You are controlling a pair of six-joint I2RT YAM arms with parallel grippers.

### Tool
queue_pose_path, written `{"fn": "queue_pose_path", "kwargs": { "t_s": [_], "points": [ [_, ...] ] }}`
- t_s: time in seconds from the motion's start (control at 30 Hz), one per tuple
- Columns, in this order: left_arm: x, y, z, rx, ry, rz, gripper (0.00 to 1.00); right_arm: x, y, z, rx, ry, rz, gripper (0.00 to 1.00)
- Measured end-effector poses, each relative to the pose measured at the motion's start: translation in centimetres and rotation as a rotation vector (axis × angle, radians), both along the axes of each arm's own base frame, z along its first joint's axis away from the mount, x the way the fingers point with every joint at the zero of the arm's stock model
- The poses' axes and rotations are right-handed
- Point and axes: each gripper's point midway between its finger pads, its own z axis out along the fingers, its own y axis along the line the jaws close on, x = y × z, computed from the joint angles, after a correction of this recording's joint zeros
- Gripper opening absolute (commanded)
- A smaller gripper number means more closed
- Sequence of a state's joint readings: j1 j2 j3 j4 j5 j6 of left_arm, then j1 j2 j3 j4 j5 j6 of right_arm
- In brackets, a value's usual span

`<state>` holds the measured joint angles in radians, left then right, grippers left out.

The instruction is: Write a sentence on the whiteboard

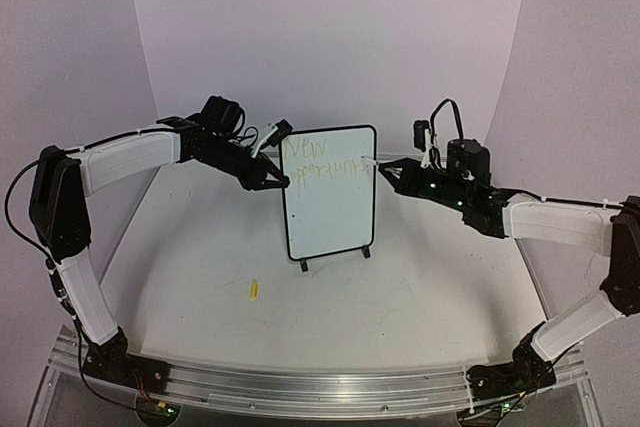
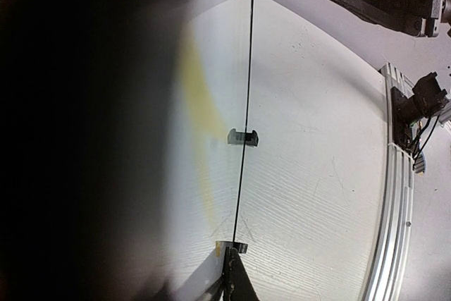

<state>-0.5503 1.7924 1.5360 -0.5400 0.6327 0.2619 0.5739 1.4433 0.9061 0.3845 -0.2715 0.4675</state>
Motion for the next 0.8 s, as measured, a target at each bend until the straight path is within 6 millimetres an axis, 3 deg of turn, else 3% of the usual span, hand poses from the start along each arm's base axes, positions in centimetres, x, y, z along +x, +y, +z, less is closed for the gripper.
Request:
{"fn": "queue_pose_path", "kwargs": {
  "t_s": [0.27, 0.67, 0.8],
  "points": [
    [0.0, 0.0, 0.0, 0.0, 0.0, 0.0, 0.0, 0.9, 0.8, 0.8, 0.008, -0.016, 0.012, 0.0],
    [0.0, 0.0, 0.0, -0.001, 0.005, 0.004, 0.0, 1.3, 0.6, -0.5, -0.012, 0.009, -0.011, 0.0],
    [0.0, 0.0, 0.0, -0.002, 0.011, 0.008, 0.0, 1.0, 0.2, -2.1, -0.03, 0.04, -0.021, 0.0]
  ]
}}
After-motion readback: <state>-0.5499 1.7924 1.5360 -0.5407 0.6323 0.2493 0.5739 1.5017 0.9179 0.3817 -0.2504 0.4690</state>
